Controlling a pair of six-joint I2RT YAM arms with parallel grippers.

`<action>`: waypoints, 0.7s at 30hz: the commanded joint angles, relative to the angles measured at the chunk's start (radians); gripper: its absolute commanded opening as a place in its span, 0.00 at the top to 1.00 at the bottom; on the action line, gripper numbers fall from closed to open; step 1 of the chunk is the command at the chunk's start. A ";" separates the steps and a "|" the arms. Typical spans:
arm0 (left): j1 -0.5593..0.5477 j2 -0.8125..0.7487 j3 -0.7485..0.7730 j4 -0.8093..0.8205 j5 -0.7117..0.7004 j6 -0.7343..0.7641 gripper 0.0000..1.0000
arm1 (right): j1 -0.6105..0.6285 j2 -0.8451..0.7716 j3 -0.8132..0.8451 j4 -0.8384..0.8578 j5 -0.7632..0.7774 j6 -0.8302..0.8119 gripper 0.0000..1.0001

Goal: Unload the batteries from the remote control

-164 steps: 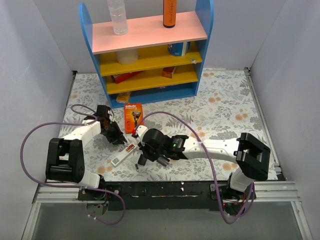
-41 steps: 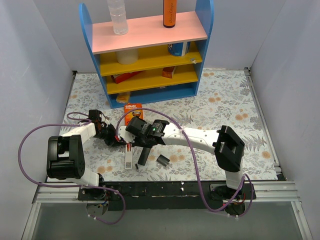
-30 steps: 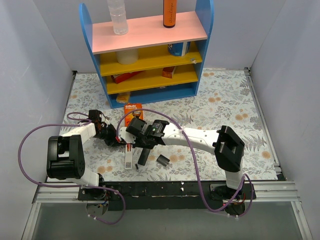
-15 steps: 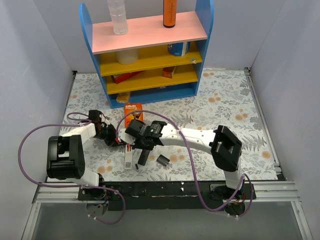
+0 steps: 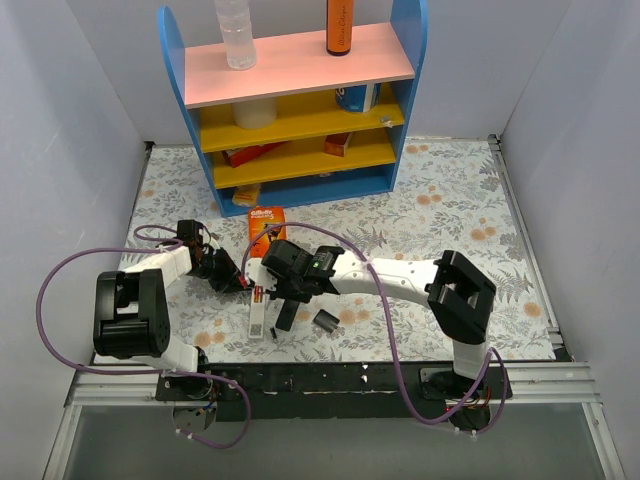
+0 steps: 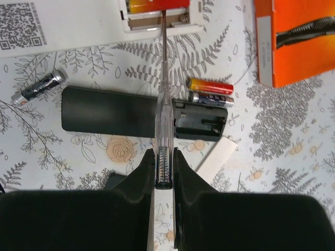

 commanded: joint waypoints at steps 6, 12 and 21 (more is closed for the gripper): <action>-0.001 0.023 -0.016 0.003 -0.007 0.003 0.95 | -0.011 -0.022 -0.132 0.164 -0.118 -0.045 0.99; 0.001 0.028 -0.015 0.002 -0.014 -0.001 0.96 | -0.038 -0.058 -0.198 0.215 -0.148 -0.023 0.99; -0.001 0.005 0.008 -0.018 -0.026 -0.006 0.96 | -0.047 -0.077 -0.134 0.181 -0.148 -0.011 0.99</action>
